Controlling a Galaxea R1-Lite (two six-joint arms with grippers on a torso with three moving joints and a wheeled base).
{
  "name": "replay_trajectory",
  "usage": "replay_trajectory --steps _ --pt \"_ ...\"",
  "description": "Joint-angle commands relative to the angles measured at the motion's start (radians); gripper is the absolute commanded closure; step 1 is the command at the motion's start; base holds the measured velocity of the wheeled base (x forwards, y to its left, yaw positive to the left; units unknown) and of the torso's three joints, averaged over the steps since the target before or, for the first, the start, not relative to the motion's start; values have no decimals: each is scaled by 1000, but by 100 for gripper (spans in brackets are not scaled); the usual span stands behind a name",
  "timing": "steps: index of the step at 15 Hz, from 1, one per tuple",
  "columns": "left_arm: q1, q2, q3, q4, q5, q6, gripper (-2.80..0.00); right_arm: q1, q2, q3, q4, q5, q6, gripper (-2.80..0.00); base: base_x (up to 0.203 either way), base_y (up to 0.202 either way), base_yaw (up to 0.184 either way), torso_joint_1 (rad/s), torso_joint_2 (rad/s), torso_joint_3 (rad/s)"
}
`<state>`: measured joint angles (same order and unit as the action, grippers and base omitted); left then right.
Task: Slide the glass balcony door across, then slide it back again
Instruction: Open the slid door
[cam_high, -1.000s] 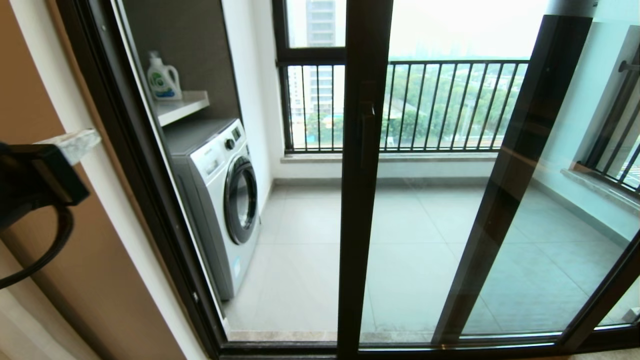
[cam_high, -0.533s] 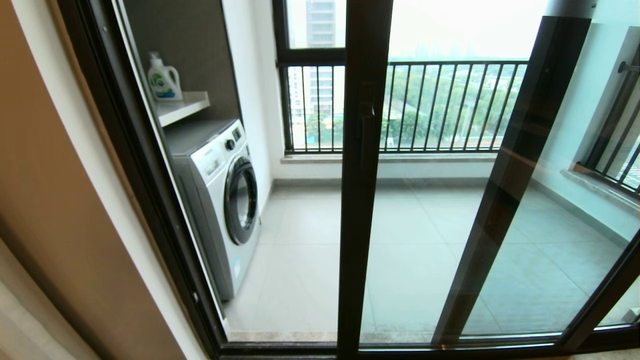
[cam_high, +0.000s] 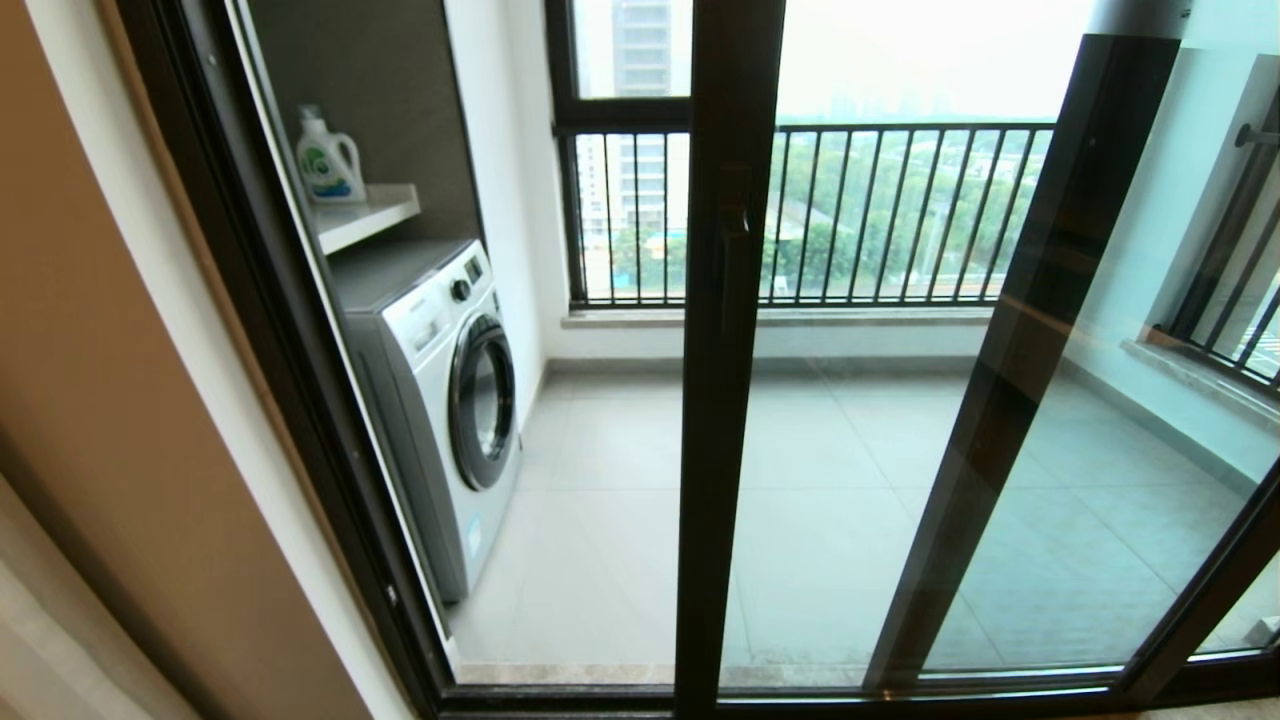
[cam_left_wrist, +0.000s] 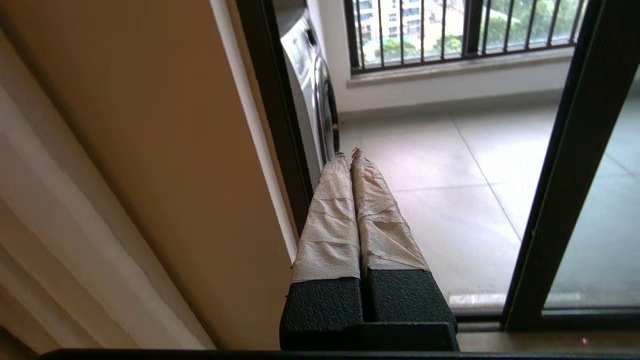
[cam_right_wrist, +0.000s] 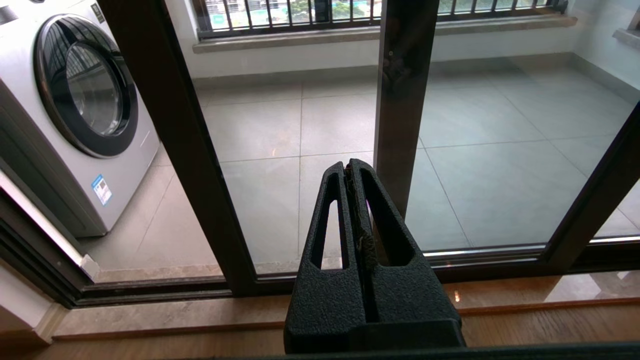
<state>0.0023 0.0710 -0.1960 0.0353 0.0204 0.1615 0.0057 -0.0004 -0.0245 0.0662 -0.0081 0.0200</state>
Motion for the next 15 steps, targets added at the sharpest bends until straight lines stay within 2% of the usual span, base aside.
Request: replay_trajectory --steps 1,2,4,5,15 --pt "1 -64 182 -42 -30 26 0 0 0 0 0 0 0 0 0 0 0 0 0 0" --pt "1 -67 204 -41 -42 21 0 0 0 0 0 0 0 0 0 0 0 0 0 0" --pt "1 -69 196 -26 -55 -48 0 0 0 0 0 0 0 0 0 0 0 0 0 0" --pt "1 -68 196 -28 -56 -57 0 0 0 0 0 0 0 0 0 0 0 0 0 0" --pt "1 -69 196 -26 -42 -73 0 0 0 -2 0 0 0 0 0 0 0 0 0 0"
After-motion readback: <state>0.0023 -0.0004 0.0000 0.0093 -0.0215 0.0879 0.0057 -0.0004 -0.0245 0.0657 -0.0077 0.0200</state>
